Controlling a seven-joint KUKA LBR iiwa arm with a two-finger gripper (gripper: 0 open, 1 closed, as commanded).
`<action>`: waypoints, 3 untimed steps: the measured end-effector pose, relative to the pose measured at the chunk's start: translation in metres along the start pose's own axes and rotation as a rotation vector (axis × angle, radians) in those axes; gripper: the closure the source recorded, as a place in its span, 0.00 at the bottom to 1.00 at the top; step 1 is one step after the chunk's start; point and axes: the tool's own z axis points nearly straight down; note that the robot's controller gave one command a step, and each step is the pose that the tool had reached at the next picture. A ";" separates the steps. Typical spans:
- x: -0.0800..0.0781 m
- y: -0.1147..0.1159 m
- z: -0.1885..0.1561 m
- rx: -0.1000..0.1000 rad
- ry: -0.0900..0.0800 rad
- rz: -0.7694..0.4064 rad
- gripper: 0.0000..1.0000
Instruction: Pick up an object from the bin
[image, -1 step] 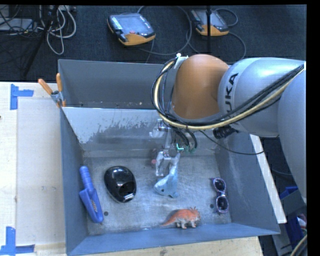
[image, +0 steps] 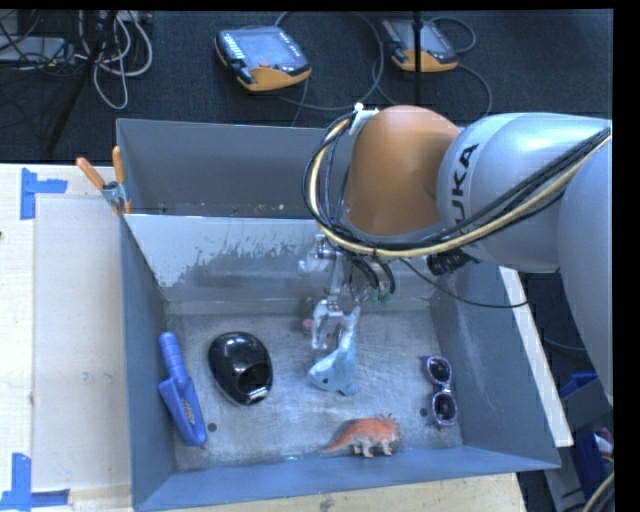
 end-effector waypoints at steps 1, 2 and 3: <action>0.007 -0.021 0.048 0.000 -0.007 -0.036 0.00; 0.000 -0.030 0.091 0.000 -0.001 -0.200 0.00; 0.008 -0.040 0.093 -0.001 -0.017 -0.327 0.00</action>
Offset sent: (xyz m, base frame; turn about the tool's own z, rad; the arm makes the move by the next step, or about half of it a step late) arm 0.0020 -0.0329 -0.0972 -0.2061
